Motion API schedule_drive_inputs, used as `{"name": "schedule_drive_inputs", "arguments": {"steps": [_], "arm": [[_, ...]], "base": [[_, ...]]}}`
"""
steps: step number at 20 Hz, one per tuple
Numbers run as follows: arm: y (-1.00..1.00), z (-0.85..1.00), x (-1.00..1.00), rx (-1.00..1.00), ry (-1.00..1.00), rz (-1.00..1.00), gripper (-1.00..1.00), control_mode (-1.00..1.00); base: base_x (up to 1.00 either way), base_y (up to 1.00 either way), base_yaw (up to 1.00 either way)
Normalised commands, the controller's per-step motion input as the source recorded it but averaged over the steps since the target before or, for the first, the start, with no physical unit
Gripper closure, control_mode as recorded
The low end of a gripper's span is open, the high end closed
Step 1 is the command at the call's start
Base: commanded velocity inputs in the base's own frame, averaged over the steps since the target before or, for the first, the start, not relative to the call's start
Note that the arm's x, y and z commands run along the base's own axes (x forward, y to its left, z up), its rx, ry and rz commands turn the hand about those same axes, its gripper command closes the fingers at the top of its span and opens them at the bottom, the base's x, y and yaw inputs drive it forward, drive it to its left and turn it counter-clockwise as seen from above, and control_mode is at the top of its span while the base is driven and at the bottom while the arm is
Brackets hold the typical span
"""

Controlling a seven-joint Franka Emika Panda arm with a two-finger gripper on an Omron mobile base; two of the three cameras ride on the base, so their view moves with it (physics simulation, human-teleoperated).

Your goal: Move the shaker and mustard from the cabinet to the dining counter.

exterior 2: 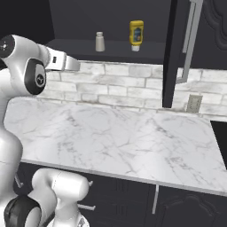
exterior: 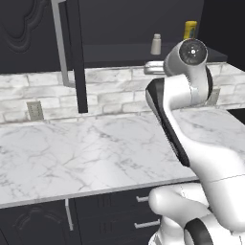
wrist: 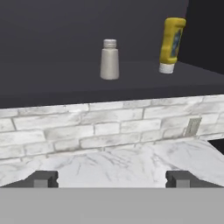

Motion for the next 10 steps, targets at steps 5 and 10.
{"name": "schedule_drive_inputs", "arguments": {"steps": [5,10], "arm": [[-0.15,0.23,0.37,0.0,0.02,0.03,-1.0,-1.0],[-0.2,0.0,0.39,0.0,0.0,0.04,-1.0,-1.0]], "base": [[0.0,0.0,0.0],[0.0,0.0,0.0]]}}
